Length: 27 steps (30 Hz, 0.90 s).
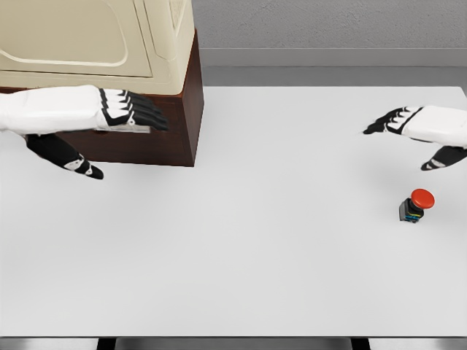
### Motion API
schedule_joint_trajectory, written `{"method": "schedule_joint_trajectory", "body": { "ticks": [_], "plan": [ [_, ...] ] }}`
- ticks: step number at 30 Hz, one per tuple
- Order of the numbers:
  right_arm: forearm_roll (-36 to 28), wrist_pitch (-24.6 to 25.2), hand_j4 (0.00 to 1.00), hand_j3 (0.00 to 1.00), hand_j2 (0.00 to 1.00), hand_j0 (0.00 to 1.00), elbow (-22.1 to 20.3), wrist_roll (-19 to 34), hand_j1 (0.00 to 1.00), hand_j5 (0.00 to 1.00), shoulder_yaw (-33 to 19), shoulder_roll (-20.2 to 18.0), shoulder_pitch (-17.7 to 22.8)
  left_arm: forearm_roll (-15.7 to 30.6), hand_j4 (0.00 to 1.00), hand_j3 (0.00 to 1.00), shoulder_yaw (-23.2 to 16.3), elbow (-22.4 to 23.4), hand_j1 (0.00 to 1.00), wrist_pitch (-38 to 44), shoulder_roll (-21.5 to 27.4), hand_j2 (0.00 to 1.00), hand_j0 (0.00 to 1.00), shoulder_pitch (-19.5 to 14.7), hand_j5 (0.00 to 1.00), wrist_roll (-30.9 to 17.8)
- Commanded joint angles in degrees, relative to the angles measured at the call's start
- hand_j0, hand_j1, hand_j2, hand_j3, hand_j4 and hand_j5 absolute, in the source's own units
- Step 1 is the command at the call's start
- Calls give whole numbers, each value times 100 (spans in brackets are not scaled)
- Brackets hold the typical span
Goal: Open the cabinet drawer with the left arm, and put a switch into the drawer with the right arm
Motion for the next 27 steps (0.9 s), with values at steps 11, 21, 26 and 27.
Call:
{"method": "schedule_joint_trajectory", "body": {
  "ticks": [11,21,26,27],
  "plan": [
    [-74,17,100,100,100,100,-61,-3,100,100,-344,-550,624,464,100,100,580,2,100,1677,-24,100,100,254,100,-176],
    [-233,17,100,100,100,100,-61,-3,100,100,-318,-541,1108,473,100,100,694,2,100,2521,-138,100,100,685,100,-176],
    [-233,17,100,100,100,100,-26,-3,100,100,-291,-497,1231,482,100,100,703,2,100,2846,-147,100,100,764,100,-176],
    [-233,17,100,100,100,100,-17,-3,100,100,-291,-497,1292,482,100,100,703,2,100,2846,-147,100,100,764,100,-176]
  ]
}}
